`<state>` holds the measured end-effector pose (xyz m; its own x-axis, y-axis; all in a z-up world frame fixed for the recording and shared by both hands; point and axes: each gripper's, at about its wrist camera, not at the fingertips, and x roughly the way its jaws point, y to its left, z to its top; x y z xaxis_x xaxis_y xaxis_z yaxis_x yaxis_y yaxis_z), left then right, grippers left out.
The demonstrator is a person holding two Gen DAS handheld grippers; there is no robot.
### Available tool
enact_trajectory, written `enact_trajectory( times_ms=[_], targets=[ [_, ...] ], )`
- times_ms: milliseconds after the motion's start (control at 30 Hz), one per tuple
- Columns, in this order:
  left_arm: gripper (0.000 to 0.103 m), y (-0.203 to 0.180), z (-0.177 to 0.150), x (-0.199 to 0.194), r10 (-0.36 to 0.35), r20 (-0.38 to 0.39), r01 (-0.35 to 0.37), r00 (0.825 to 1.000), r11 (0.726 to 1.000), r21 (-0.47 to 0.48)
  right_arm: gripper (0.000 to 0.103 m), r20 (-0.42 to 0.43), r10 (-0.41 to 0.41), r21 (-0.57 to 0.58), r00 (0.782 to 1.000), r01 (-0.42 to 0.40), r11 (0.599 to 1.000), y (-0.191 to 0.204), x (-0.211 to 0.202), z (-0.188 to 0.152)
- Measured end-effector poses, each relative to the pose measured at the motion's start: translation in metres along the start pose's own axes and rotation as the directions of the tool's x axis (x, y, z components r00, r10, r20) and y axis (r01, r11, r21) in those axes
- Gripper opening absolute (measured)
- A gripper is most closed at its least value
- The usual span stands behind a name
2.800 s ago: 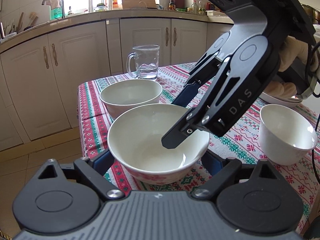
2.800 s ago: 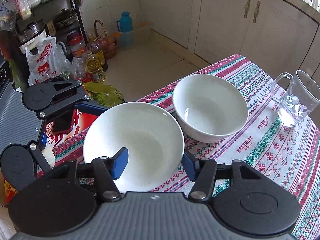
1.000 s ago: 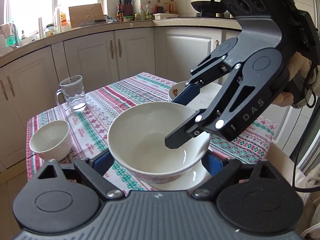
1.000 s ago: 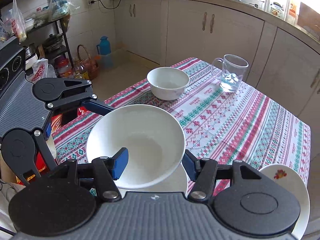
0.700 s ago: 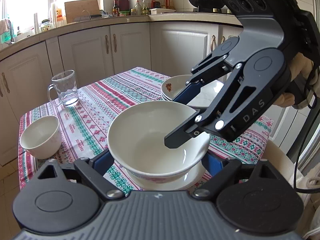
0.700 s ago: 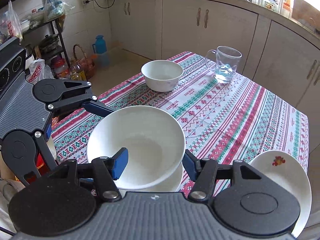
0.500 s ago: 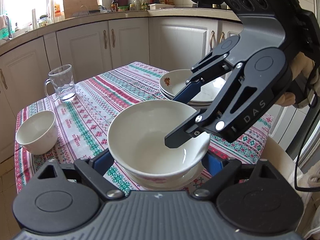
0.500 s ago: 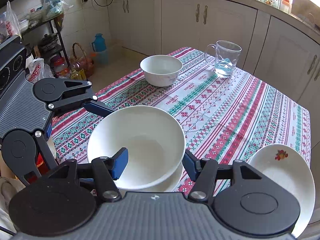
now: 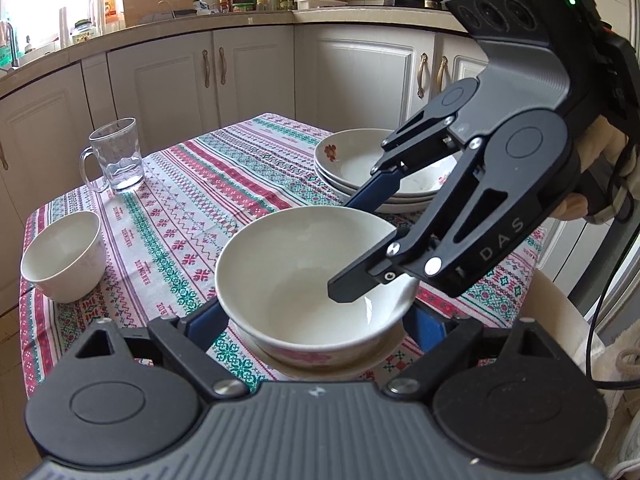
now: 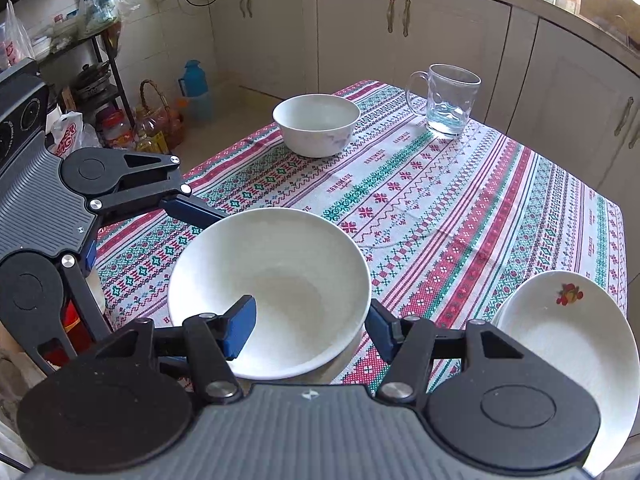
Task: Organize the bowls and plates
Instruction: 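Lower the bowls onto the table and open the right tool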
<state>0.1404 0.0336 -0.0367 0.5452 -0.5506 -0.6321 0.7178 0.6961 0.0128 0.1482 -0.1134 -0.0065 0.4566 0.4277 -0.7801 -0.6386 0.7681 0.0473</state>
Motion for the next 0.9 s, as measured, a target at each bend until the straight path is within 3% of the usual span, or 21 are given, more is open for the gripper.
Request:
enact_trajectory(
  times_ms=[633, 667, 800, 900],
  targets=[
    [0.095, 0.005, 0.0, 0.006, -0.022, -0.019, 0.022, 1.0, 1.0, -0.01, 0.068, 0.01, 0.013, 0.017, 1.0, -0.013, 1.0, -0.005, 0.003, -0.004],
    [0.095, 0.006, 0.0, 0.007, -0.027, -0.021, 0.026, 0.999, 1.0, -0.015, 0.071, 0.011, 0.016, 0.017, 1.0, -0.017, 1.0, -0.004, 0.003, -0.004],
    [0.097, 0.004, 0.0, 0.003, -0.01, -0.008, 0.01, 1.0, 1.0, 0.007, 0.097, 0.038, 0.01, -0.007, 0.999, -0.01, 1.0, 0.002, 0.0, -0.005],
    [0.098, 0.003, -0.001, -0.004, -0.007, 0.0, 0.008, 1.0, 1.0, 0.01, 0.103, 0.056, 0.008, -0.025, 0.998, -0.007, 1.0, 0.006, -0.003, -0.004]
  ],
)
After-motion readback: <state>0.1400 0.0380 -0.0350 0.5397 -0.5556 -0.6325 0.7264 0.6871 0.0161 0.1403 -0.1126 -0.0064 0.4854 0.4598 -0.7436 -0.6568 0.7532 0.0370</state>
